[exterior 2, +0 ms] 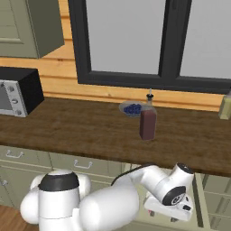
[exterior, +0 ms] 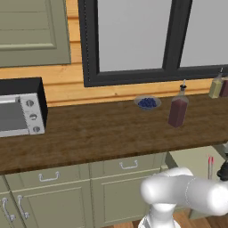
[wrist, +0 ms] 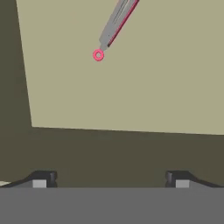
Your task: Pick the tongs from the drawer and place it on the counter.
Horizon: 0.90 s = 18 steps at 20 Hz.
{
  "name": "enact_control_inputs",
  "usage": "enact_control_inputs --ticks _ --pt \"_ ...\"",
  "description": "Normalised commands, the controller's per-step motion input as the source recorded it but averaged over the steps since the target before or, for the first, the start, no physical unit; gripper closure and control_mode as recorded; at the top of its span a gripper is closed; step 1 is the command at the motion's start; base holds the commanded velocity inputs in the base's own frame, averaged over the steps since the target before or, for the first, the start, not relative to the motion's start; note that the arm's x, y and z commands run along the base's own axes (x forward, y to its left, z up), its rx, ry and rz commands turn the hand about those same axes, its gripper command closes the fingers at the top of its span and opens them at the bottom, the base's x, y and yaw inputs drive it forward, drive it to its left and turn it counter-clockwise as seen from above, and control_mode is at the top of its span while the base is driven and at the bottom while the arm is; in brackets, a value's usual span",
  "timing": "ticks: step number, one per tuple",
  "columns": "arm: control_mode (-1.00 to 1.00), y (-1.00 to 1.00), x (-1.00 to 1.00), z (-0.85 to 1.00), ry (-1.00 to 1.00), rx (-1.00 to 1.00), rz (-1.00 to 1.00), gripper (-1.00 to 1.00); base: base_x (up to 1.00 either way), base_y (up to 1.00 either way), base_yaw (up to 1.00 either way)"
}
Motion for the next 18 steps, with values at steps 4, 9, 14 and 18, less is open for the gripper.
enact_control_inputs --ticks 4,9,14,18 --pt "-1.0 0.0 -0.67 0.0 0.06 -0.01 -0.02 -1.0 0.0 0.0 0.0" --pt "-1.0 0.08 0.03 0.17 0.01 -0.02 -0.05 -1.0 0.0 0.0 0.0" --pt "-1.0 0.09 0.63 0.27 0.0 -0.02 -0.11 -1.0 0.0 0.0 0.0" --pt "-1.0 -0.54 0.41 0.05 -0.02 0.09 -0.27 -1.0 0.0 0.0 0.0"
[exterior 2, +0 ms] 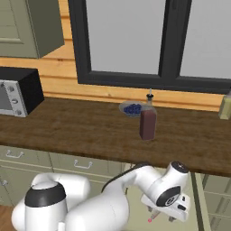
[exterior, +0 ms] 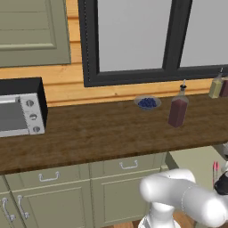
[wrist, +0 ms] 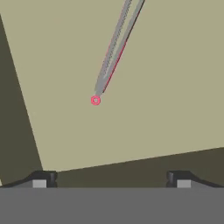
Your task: Pick the tongs from the drawer and place it on the counter.
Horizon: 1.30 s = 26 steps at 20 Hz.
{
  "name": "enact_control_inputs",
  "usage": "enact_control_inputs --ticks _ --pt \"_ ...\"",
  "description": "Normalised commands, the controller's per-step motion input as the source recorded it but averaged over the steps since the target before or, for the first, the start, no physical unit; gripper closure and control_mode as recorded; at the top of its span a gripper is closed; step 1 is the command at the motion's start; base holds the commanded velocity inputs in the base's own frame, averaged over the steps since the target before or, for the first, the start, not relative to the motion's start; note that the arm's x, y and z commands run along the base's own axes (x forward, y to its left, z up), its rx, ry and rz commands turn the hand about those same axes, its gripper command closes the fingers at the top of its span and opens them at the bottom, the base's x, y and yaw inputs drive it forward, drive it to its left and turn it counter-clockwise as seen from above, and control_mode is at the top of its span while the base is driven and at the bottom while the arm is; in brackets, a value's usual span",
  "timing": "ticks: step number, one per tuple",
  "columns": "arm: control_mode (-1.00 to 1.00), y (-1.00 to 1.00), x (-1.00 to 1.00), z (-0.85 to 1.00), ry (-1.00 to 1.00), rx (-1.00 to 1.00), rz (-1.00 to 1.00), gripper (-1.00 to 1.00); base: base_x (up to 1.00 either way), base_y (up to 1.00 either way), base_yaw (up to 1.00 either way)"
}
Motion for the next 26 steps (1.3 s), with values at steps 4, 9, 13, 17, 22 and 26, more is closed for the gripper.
enact_control_inputs --ticks 4,9,13,17,22,26 --pt "-1.0 -0.11 0.4 -0.03 -0.22 0.18 -0.39 -1.0 0.0 0.0 0.0" --pt "-1.0 0.23 0.33 -0.03 -0.13 0.04 -0.39 -1.0 0.0 0.0 0.0" --pt "-1.0 0.52 0.24 -0.05 -0.01 -0.02 -0.11 -1.0 0.0 0.0 0.0" --pt "-1.0 -0.11 0.16 -0.28 0.0 -0.07 -0.01 -1.0 0.0 0.0 0.0" --pt "-1.0 -0.22 0.03 -0.41 0.0 -0.15 0.0 -1.0 0.0 0.0 0.0" --pt "-1.0 0.0 0.09 -0.42 0.04 -0.16 0.0 -1.0 0.0 0.0 0.0"
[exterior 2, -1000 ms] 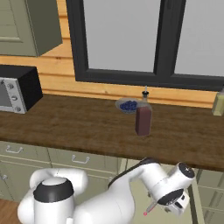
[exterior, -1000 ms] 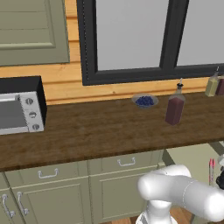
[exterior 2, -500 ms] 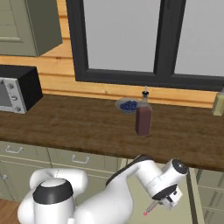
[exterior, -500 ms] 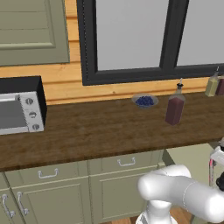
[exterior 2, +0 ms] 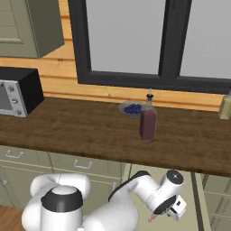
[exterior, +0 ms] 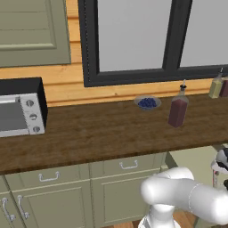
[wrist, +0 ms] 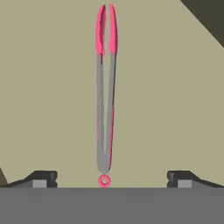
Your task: Pick the tongs from the drawer and place it on the counter.
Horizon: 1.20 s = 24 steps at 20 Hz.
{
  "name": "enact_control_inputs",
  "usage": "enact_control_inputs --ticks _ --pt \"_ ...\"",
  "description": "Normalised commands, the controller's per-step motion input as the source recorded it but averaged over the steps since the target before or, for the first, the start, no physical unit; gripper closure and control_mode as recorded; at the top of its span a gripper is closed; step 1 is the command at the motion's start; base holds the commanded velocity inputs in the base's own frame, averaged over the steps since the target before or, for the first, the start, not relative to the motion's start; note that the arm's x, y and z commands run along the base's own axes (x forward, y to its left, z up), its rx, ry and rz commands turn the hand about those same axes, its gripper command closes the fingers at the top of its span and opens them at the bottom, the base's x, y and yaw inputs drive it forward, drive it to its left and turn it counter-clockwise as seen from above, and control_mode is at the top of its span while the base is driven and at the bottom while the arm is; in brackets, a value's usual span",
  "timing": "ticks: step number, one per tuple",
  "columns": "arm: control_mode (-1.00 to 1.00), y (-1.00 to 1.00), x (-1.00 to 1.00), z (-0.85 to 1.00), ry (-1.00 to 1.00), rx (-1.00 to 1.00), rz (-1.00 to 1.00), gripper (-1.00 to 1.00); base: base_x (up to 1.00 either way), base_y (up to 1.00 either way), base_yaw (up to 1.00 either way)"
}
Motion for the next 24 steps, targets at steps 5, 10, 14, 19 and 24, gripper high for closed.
enact_control_inputs --ticks 5,10,14,19,24 --pt "-1.0 0.01 0.14 -0.2 0.01 -0.05 0.0 -1.0 0.0 0.0 0.0" --pt "-1.0 -0.1 0.25 -0.32 0.0 -0.04 0.0 -1.0 0.0 0.0 0.0" --pt "-1.0 -0.18 0.35 -0.25 0.0 0.0 0.0 -1.0 0.0 0.0 0.0" --pt "-1.0 0.0 0.21 -0.27 0.01 0.0 0.0 -1.0 0.0 0.0 0.0" --pt "-1.0 -0.01 0.01 -0.34 0.02 0.0 0.0 -1.0 0.0 0.0 0.0"
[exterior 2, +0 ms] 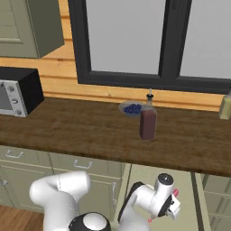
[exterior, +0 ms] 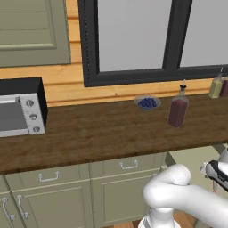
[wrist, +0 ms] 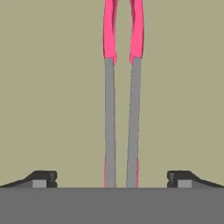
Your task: Pick the tongs from the drawer and place it on the counter.
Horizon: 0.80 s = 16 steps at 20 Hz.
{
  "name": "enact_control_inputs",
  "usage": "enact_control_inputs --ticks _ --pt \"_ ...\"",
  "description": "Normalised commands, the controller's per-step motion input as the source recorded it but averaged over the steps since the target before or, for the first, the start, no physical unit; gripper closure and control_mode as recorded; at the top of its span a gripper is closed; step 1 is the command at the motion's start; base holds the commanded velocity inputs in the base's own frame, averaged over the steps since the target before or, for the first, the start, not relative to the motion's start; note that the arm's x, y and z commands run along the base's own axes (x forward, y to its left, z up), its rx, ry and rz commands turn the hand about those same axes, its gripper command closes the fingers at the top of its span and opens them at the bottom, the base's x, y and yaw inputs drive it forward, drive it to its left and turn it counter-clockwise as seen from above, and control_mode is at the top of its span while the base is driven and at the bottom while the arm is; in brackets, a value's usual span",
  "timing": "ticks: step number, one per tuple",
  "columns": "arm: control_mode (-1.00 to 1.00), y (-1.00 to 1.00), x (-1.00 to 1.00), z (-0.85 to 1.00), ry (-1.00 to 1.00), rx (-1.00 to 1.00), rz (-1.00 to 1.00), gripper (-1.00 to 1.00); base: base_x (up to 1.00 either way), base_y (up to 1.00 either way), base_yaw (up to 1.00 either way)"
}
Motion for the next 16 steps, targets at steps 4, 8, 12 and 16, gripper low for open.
enact_control_inputs --ticks 4,8,12,16 --pt "-1.0 -0.07 0.0 -0.33 0.01 0.03 0.0 -1.0 0.0 0.0 0.0" --pt "-1.0 -0.01 0.0 -0.32 0.0 0.02 0.0 -1.0 0.0 0.0 0.0" --pt "-1.0 0.0 -0.13 -0.22 0.0 0.0 0.0 1.0 0.0 0.0 0.0" --pt "-1.0 0.0 -0.19 -0.02 0.0 0.0 0.0 1.0 0.0 0.0 0.0"
